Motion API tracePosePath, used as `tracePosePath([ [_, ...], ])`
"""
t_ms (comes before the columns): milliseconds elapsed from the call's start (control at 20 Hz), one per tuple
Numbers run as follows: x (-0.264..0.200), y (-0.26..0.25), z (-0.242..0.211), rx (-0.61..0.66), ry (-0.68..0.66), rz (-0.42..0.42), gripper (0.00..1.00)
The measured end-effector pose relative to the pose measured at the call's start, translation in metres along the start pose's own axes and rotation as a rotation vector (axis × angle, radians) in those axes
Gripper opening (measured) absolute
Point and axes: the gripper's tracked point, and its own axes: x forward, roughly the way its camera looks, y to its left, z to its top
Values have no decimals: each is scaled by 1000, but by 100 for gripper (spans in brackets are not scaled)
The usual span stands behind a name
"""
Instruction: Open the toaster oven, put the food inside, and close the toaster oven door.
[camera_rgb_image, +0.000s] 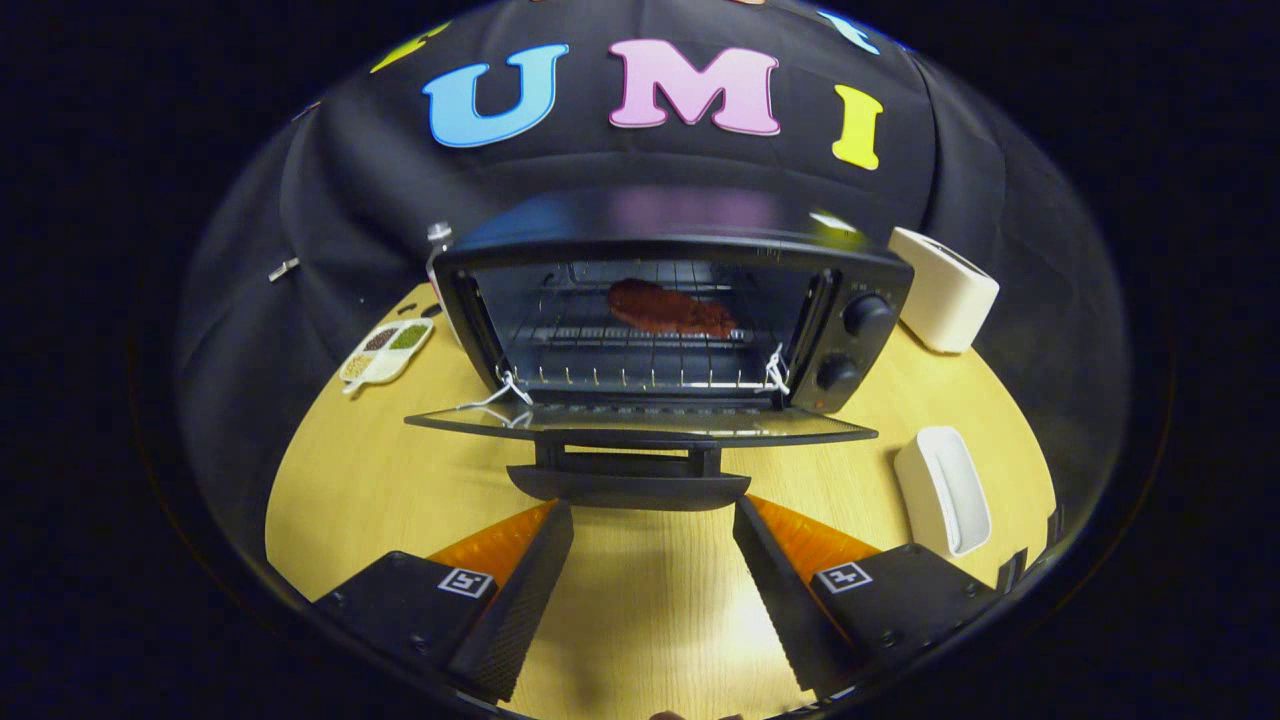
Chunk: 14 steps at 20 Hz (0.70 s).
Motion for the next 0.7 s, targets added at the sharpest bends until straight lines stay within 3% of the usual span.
tracePosePath([
  [700,1,-24,64,19,-102,-4,100],
])
